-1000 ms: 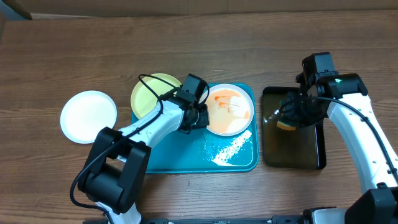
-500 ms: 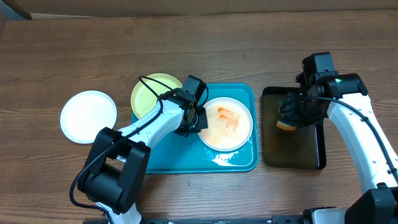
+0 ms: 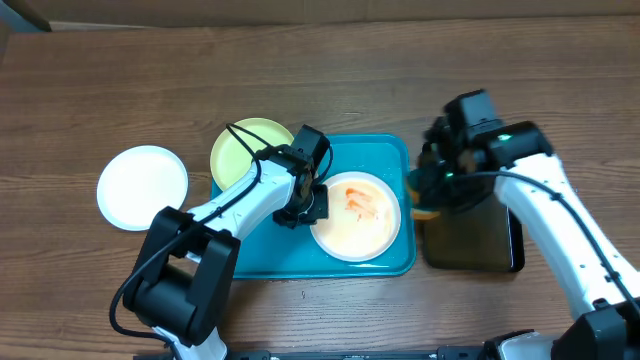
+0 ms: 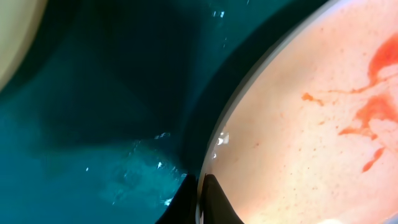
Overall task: Clean dirty plates on tray and stack at the side
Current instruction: 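Carry the sponge with the right gripper onto the orange-stained plate, then scrub the orange-stained plate with the sponge while left gripper holds it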
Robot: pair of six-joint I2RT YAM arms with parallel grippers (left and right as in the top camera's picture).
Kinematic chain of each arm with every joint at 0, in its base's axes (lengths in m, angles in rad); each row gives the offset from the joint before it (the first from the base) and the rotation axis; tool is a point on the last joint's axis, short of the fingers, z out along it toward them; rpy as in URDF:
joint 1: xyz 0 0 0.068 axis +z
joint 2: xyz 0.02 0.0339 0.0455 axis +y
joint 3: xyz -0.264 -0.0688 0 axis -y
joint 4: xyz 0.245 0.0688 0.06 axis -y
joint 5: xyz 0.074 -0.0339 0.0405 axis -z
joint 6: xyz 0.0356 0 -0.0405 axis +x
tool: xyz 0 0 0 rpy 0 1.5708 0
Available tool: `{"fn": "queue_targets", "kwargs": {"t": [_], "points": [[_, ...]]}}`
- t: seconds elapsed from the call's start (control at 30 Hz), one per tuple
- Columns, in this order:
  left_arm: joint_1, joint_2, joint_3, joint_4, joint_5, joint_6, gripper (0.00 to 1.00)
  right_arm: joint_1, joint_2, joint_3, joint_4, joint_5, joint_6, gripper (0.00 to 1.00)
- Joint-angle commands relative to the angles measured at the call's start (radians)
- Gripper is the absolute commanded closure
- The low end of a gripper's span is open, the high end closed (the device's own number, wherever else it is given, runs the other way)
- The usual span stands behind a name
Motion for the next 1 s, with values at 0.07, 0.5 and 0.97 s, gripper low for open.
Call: {"fn": "queue_targets", "kwargs": {"t": [0.07,0.5,0.97], "points": [[-0.005,-0.043,-0.003,-0.056,-0.014,0.092,0.96,0.112,0.081,0.000,0.084,-0.018,0.042,0.96],[-0.006,-0.043,-0.003,-0.056,-0.013,0.091,0.96,0.263,0.318,0.000,0.295,-0.051,0.100,0.96],[-0.006,-0.043,-0.003,-0.062,-0.007,0.091,0.96,0.273,0.407,0.000,0.301,0.127,0.235,0.96]]}}
